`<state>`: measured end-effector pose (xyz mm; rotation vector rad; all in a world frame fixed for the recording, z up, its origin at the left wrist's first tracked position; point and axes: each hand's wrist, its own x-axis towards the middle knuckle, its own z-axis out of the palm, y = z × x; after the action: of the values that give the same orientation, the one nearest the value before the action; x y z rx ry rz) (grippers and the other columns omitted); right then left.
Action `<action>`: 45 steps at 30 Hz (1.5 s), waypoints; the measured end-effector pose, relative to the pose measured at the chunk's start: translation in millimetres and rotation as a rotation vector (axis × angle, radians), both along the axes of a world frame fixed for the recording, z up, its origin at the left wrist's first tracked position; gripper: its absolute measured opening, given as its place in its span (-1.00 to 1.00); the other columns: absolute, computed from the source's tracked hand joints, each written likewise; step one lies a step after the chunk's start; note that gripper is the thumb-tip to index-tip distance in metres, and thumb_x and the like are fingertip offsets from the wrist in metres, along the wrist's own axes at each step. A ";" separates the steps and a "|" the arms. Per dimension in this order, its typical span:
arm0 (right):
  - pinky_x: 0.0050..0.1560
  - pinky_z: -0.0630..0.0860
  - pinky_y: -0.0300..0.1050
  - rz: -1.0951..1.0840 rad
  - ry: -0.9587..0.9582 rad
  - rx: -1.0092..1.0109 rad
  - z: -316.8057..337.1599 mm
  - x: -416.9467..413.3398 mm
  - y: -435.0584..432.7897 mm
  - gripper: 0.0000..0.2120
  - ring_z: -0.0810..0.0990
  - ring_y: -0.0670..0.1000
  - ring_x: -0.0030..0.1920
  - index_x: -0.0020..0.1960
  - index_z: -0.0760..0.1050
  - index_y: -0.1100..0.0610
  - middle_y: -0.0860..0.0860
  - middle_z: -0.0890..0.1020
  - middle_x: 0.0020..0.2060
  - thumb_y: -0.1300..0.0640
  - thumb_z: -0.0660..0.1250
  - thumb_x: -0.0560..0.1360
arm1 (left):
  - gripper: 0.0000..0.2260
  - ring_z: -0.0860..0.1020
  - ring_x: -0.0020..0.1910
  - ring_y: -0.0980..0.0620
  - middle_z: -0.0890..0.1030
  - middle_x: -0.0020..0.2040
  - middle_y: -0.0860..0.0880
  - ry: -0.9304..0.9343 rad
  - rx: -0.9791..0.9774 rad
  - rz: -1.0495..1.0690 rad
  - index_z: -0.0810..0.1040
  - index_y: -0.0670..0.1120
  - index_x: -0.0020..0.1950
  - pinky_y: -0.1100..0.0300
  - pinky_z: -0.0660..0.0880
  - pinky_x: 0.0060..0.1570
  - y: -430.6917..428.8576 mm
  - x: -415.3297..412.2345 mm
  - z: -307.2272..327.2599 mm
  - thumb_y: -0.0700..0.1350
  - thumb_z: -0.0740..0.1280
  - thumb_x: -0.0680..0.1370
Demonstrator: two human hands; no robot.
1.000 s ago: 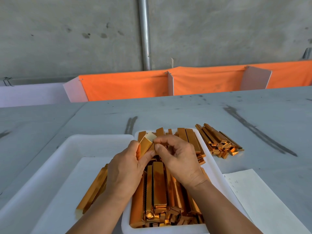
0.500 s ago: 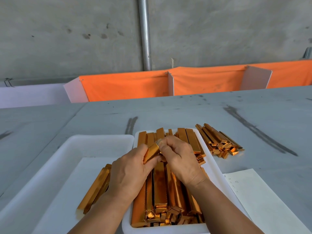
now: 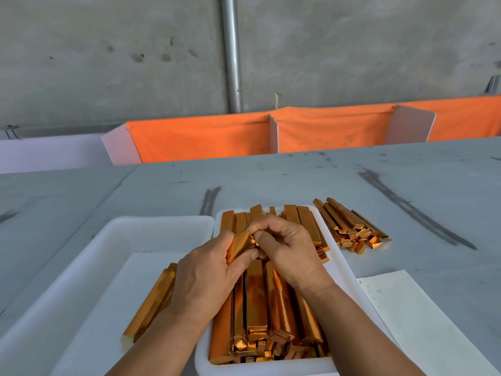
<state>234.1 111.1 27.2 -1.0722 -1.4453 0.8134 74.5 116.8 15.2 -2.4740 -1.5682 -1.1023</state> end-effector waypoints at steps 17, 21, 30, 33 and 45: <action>-0.17 0.61 -0.18 0.004 0.063 0.050 -2.3 1.5 3.3 -0.73 0.60 0.00 -0.19 -0.11 0.66 -0.11 -0.11 0.64 -0.21 0.27 0.40 0.53 | -0.67 0.28 -0.57 0.21 0.22 -0.50 0.16 0.017 0.009 0.033 0.18 0.19 -0.28 0.44 0.09 -0.48 -0.2 0.1 0.1 0.38 0.17 0.45; -0.08 0.65 -0.07 -0.029 0.030 0.045 -2.2 1.6 3.5 -0.80 0.62 0.08 -0.10 -0.12 0.67 -0.04 -0.04 0.64 -0.14 0.26 0.41 0.52 | -0.65 0.31 -0.55 0.17 0.25 -0.50 0.12 0.010 -0.009 0.022 0.19 0.17 -0.27 0.41 0.13 -0.48 0.1 -0.3 -0.5 0.40 0.15 0.44; -0.01 0.60 -0.20 0.011 -0.006 -0.015 -1.9 1.6 1.2 -0.82 0.66 -0.09 -0.03 0.01 0.69 0.04 -0.10 0.68 -0.09 0.18 0.31 0.60 | -0.64 0.33 -0.52 0.17 0.28 -0.48 0.13 -0.011 -0.029 0.012 0.30 0.13 -0.21 0.39 0.15 -0.46 -0.8 0.3 0.4 0.42 0.12 0.42; 0.04 0.59 -0.22 0.006 -0.025 -0.010 -3.5 0.3 0.6 -0.83 0.64 -0.14 0.02 0.02 0.68 -0.03 -0.12 0.68 -0.05 0.13 0.31 0.60 | -0.66 0.32 -0.54 0.19 0.28 -0.49 0.14 -0.019 -0.031 0.014 0.24 0.15 -0.26 0.41 0.13 -0.47 -0.5 0.0 0.4 0.41 0.12 0.42; -0.38 0.54 -0.17 0.042 -0.010 -0.024 0.1 -2.5 -5.4 -0.80 0.55 -0.02 -0.36 0.18 0.56 -0.14 -0.08 0.64 -0.26 0.00 0.26 0.59 | -0.62 0.37 -0.54 0.15 0.33 -0.48 0.11 -0.079 -0.050 0.000 0.27 0.14 -0.25 0.40 0.18 -0.49 2.9 -1.6 -3.5 0.44 0.10 0.42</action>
<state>231.6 105.7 27.3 -1.0684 -1.4739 0.8587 72.9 119.7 11.6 -2.4908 -1.6359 -1.1892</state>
